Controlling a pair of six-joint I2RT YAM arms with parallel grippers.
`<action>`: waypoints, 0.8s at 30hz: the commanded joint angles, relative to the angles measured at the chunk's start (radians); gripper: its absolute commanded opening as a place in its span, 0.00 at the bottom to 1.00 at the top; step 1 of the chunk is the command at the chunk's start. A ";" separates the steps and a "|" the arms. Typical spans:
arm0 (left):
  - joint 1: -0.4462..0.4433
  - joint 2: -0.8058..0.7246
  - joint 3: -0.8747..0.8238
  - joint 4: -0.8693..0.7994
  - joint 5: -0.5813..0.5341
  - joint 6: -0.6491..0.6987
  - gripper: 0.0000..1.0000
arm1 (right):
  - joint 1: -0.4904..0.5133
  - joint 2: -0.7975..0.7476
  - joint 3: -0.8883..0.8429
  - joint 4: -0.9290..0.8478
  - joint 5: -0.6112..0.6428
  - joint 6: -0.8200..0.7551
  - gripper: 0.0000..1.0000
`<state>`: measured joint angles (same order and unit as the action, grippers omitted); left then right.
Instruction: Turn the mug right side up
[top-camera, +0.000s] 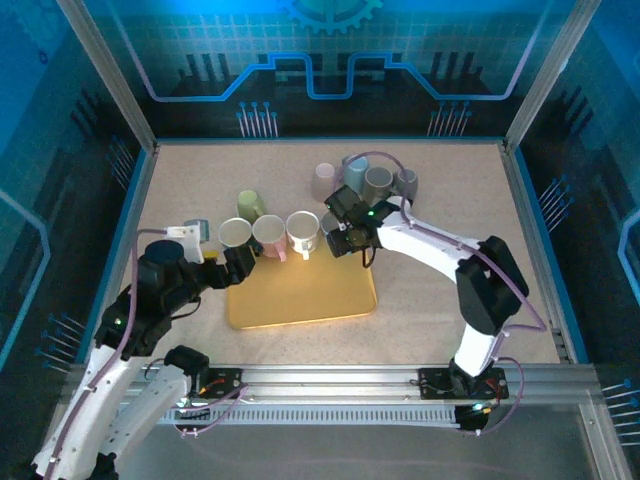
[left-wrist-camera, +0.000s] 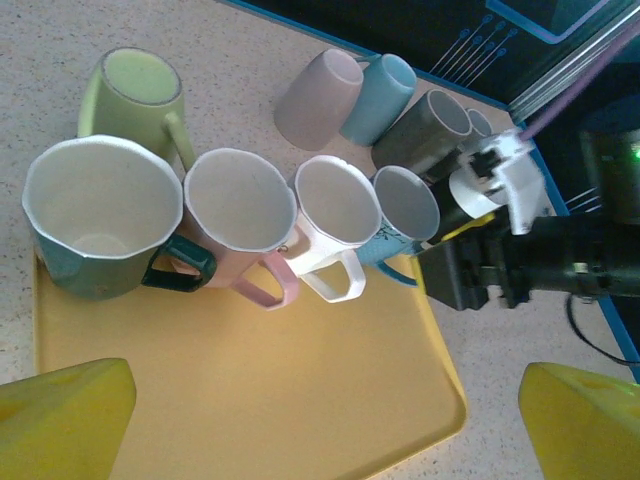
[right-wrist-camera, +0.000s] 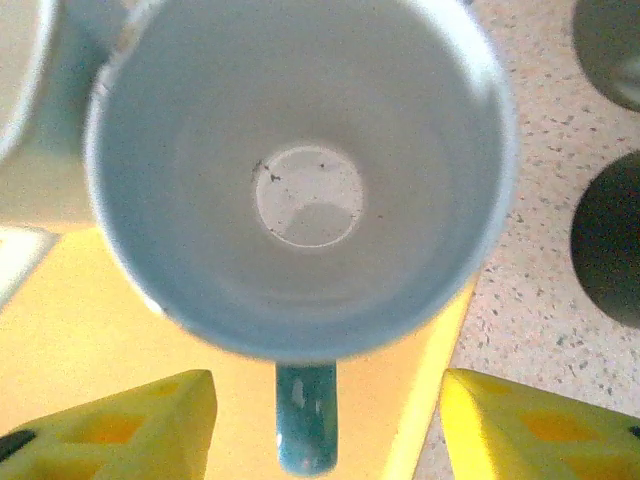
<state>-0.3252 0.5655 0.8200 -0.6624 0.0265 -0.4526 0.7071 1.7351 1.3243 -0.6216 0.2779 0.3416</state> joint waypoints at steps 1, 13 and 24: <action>0.006 0.016 -0.005 -0.011 -0.026 0.011 0.99 | 0.009 -0.105 -0.039 0.024 -0.019 -0.002 0.70; 0.005 0.293 0.141 -0.094 -0.128 -0.032 0.99 | 0.070 -0.352 -0.160 0.037 -0.038 -0.028 0.72; 0.026 0.812 0.512 -0.164 -0.337 -0.002 0.99 | 0.132 -0.455 -0.246 0.115 -0.026 -0.064 0.71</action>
<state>-0.3195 1.2781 1.2224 -0.7967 -0.2157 -0.4698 0.8322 1.3285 1.1145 -0.5594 0.2756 0.2859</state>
